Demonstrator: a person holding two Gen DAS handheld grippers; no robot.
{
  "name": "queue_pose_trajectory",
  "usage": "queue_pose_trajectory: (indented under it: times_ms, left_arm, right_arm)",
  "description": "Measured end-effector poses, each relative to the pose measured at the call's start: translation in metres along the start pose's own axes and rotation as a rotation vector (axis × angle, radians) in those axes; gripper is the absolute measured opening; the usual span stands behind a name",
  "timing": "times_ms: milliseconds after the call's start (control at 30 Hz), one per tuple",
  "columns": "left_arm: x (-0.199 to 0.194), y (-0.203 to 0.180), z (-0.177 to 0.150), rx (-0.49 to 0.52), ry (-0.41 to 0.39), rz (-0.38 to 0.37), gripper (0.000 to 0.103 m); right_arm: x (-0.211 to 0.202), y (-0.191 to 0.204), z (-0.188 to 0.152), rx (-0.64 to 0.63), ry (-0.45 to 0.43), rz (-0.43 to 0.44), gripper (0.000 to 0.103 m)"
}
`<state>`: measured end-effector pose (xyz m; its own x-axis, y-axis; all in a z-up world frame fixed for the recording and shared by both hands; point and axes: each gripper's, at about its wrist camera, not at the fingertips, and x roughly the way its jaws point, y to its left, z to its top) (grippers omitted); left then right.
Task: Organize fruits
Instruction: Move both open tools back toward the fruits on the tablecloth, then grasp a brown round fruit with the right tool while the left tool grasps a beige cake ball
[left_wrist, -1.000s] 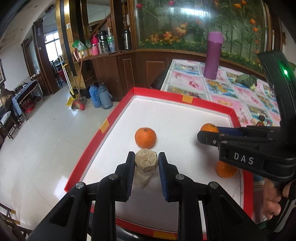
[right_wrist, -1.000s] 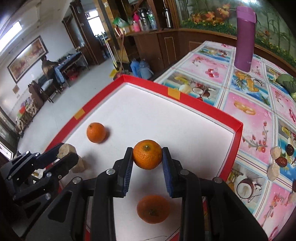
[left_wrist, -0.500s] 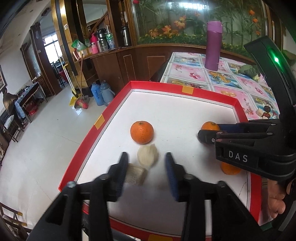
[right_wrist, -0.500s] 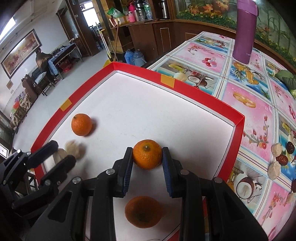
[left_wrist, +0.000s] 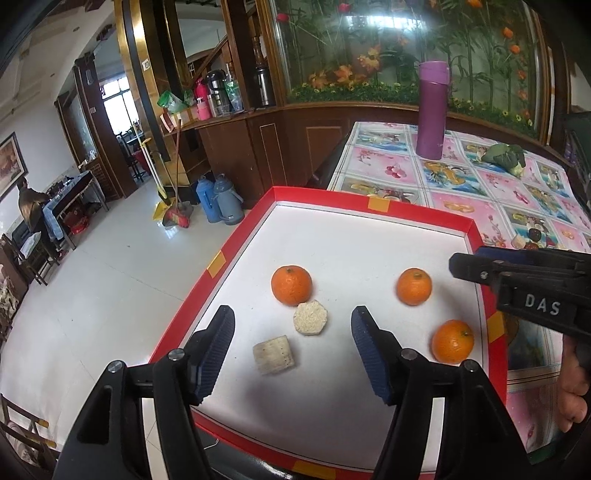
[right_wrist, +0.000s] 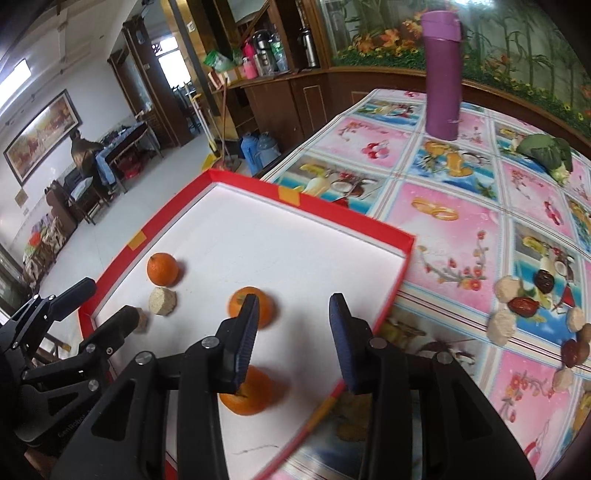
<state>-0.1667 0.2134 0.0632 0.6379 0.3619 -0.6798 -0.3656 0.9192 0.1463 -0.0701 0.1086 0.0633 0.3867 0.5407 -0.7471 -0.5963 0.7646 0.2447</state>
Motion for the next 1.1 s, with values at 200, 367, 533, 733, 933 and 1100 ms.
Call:
queue_pose_trajectory:
  times_ms: [200, 367, 533, 733, 933, 1100]
  left_arm:
    - [-0.009, -0.016, 0.007, 0.035, -0.022, -0.003, 0.068]
    - [-0.021, -0.039, 0.015, 0.088, -0.047, -0.028, 0.070]
    - [-0.037, -0.075, 0.028, 0.158, -0.074, -0.128, 0.072]
    - [-0.044, -0.126, 0.040, 0.252, -0.074, -0.249, 0.074]
    - [-0.042, -0.160, 0.035, 0.301, -0.042, -0.295, 0.074]
    - [-0.037, -0.166, 0.025, 0.340, -0.001, -0.279, 0.074]
  right_arm:
    - [-0.030, -0.026, -0.005, 0.050, -0.050, -0.017, 0.042]
    - [-0.066, -0.062, -0.013, 0.101, -0.097, -0.037, 0.042]
    - [-0.127, -0.123, -0.034, 0.176, -0.174, -0.125, 0.042]
    - [-0.187, -0.201, -0.073, 0.273, -0.196, -0.325, 0.042]
    - [-0.185, -0.233, -0.097, 0.296, -0.135, -0.313, 0.042]
    - [-0.158, -0.242, -0.116, 0.302, -0.062, -0.308, 0.042]
